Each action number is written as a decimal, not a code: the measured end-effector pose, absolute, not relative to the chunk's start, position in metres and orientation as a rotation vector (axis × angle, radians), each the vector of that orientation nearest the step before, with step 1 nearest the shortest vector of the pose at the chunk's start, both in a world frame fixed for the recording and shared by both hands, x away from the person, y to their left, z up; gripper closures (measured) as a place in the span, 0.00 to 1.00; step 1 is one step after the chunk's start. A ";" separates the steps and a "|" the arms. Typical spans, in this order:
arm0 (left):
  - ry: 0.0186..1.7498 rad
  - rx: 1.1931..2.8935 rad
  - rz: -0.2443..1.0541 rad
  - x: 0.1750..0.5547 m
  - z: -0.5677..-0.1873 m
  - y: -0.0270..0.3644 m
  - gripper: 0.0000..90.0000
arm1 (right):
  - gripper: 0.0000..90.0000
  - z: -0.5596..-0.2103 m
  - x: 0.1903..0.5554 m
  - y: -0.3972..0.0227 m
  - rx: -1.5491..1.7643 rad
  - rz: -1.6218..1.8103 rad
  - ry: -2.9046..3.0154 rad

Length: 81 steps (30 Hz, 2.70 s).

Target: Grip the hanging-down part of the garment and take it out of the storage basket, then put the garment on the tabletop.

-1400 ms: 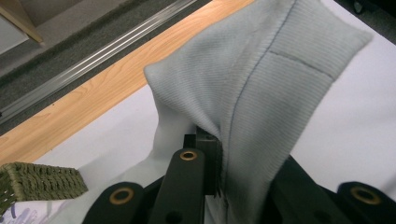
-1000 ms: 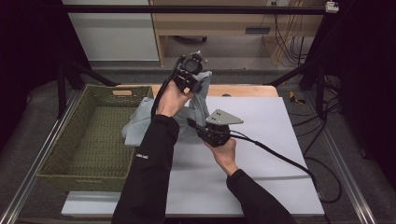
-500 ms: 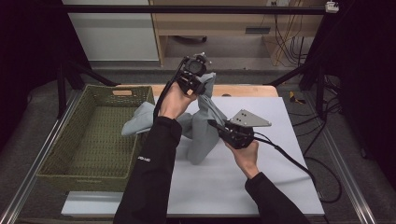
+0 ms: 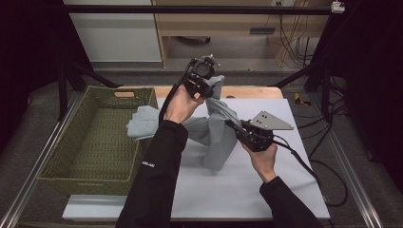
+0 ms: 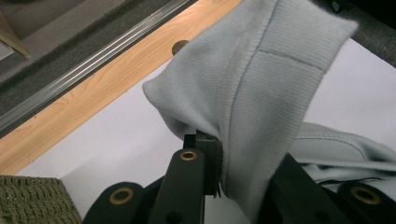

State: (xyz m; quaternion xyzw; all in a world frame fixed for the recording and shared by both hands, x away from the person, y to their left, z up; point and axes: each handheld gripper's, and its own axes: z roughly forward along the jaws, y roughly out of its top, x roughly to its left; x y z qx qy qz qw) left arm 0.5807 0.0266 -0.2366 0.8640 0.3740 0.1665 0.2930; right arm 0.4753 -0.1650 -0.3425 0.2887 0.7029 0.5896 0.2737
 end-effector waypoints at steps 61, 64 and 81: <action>0.863 2.297 0.350 0.554 -0.322 0.020 0.92 | 0.01 -0.402 0.425 -0.249 0.931 1.589 1.818; 0.858 2.322 0.332 0.552 -0.335 0.017 0.92 | 0.01 -0.407 0.425 -0.255 0.920 1.580 1.816; 0.811 2.171 0.463 0.529 -0.312 0.033 0.34 | 0.01 -0.409 0.425 -0.257 0.932 1.585 1.825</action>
